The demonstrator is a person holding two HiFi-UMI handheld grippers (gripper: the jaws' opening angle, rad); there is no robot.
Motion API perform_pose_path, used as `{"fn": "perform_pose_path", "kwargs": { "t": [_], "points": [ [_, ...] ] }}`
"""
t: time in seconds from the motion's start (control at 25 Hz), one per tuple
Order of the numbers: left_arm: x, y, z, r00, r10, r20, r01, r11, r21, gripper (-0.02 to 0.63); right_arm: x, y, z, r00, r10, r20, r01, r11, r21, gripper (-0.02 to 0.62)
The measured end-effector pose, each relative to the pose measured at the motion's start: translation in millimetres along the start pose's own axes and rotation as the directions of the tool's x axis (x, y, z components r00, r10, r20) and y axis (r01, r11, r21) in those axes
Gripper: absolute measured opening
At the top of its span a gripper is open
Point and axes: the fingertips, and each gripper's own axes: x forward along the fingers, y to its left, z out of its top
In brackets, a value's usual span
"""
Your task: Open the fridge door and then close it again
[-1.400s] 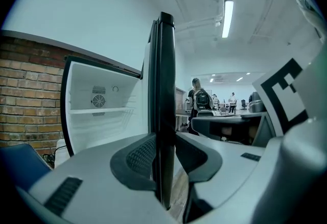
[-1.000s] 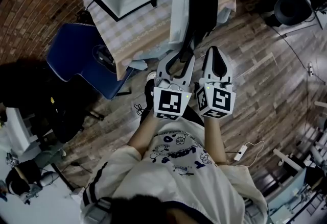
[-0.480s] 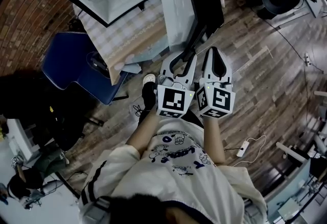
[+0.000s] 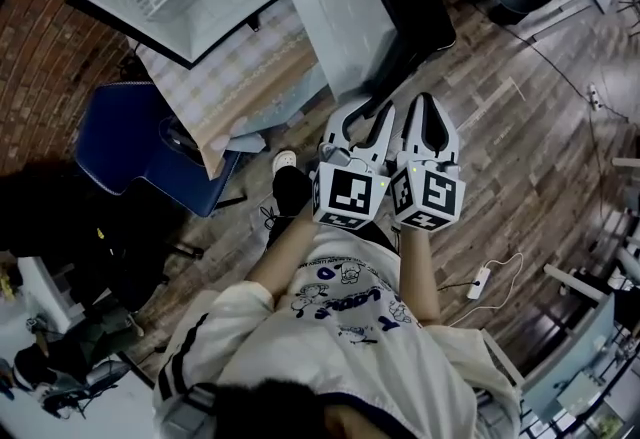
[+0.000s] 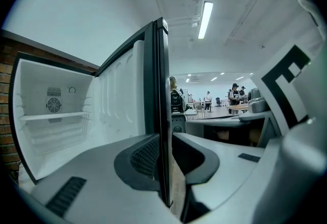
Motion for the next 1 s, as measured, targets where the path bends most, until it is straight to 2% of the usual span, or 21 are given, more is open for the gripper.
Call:
{"fn": "perform_pose_path", "kwargs": {
  "t": [0.36,1.0],
  "points": [
    [23.4,-14.9,4.9,0.999,-0.035,0.001,0.035,0.999,0.017,0.086,4.3,-28.9,0.6,0.998,-0.056,-0.003,0.056,0.998,0.007,0.034],
    [33.6,-24.1,8.7,0.998,-0.062,0.006,0.062,0.998,0.017,0.086,14.2,-42.8,-1.4,0.998,-0.057,-0.031,0.057,0.998,-0.012,0.034]
  ]
}}
